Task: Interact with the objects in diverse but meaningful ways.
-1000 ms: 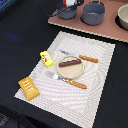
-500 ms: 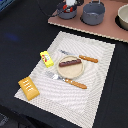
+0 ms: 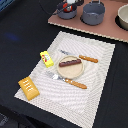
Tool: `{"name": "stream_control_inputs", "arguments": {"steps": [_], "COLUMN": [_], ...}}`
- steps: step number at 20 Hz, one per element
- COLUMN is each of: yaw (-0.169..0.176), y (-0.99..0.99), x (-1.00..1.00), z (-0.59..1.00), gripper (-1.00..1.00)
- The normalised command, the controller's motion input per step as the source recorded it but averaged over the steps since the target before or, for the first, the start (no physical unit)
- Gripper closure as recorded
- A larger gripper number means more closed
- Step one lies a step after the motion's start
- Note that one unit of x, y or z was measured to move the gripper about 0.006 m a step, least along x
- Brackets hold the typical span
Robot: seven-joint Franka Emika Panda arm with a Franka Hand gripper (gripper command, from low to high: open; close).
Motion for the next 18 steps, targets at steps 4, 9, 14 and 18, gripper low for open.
{"name": "stream_control_inputs", "arguments": {"steps": [4, 9, 14, 18], "yaw": [0.0, -0.035, -0.052, -0.066], "y": [-0.14, -0.28, -0.46, -0.51], "x": [-0.08, 0.19, 0.29, 0.25], "z": [0.72, 0.23, 0.0, 0.0], "gripper": [-1.0, -1.0, -1.0, -1.0]}}
